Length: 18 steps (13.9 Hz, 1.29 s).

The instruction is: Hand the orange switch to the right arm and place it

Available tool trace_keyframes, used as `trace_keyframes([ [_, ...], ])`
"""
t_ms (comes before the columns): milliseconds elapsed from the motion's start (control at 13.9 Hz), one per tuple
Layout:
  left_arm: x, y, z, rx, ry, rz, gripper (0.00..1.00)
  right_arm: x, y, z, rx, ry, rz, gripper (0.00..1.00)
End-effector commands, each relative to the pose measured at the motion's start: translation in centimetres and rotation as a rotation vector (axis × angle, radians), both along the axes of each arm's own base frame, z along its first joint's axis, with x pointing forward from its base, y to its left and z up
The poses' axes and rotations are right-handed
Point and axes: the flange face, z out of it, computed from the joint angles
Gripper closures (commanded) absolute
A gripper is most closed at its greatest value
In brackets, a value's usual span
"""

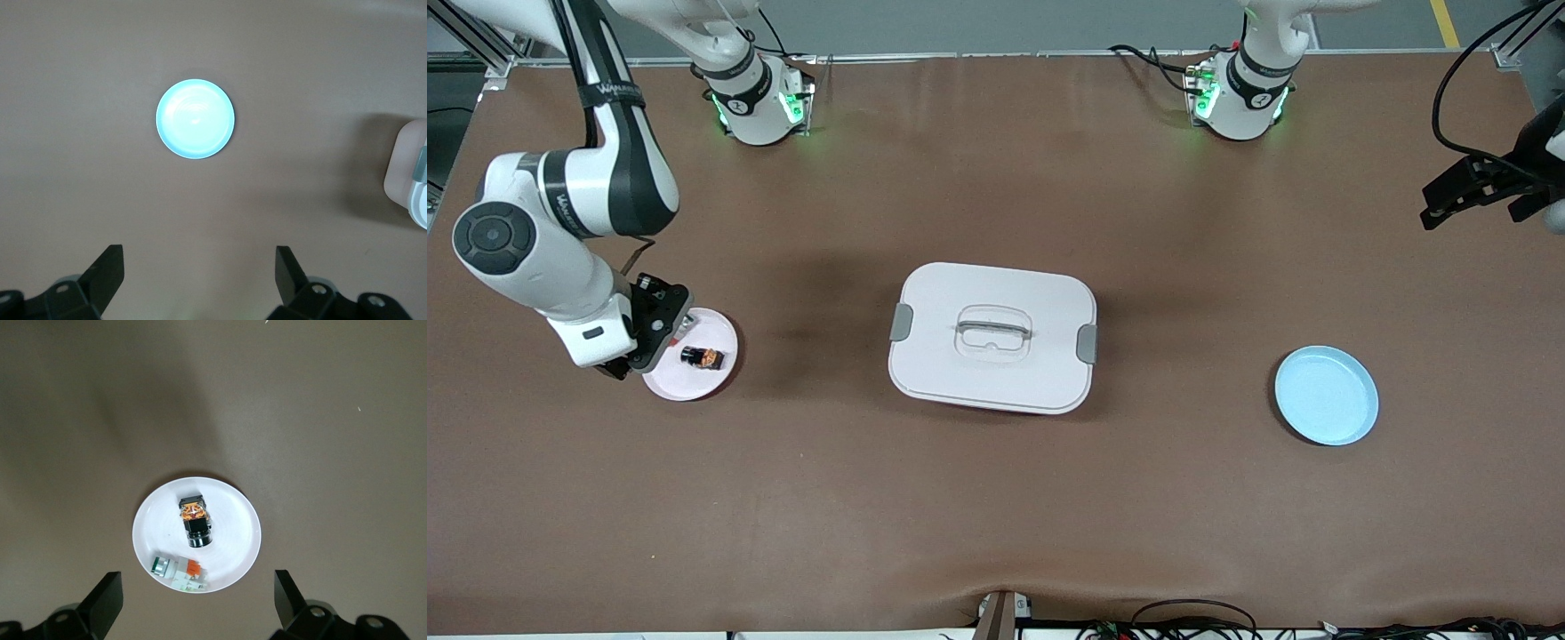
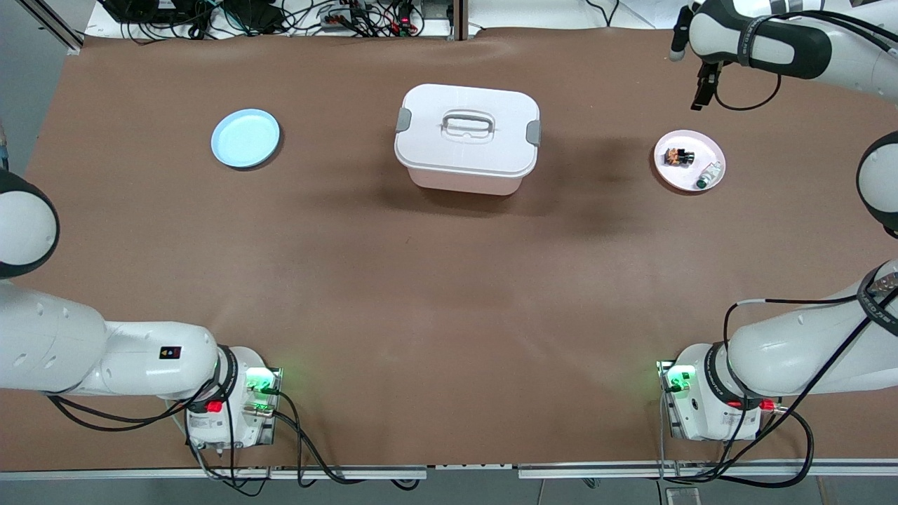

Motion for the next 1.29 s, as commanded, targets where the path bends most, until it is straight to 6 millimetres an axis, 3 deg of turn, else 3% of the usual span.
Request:
trace_keyframes([
  [0,-0.3,0.0,0.6,-0.008,0.004,-0.026,0.00,-1.0,1.4,2.5,0.055,0.010,-0.108,0.00],
  [431,-0.1,-0.6,-0.2,-0.011,0.022,-0.032,0.00,-0.3,2.0,8.8,0.091,0.017,-0.290,0.00],
  [574,0.3,-0.5,-0.6,-0.007,0.026,-0.032,0.00,-0.4,3.0,10.1,0.101,0.021,-0.332,0.00],
  [790,0.3,-0.2,-0.5,-0.009,0.025,-0.028,0.00,-0.8,4.1,11.6,0.087,0.030,-0.435,0.00],
  [1221,0.2,-0.5,-0.3,-0.013,0.021,-0.031,0.00,-1.2,4.5,12.9,0.075,0.011,-0.586,0.00],
])
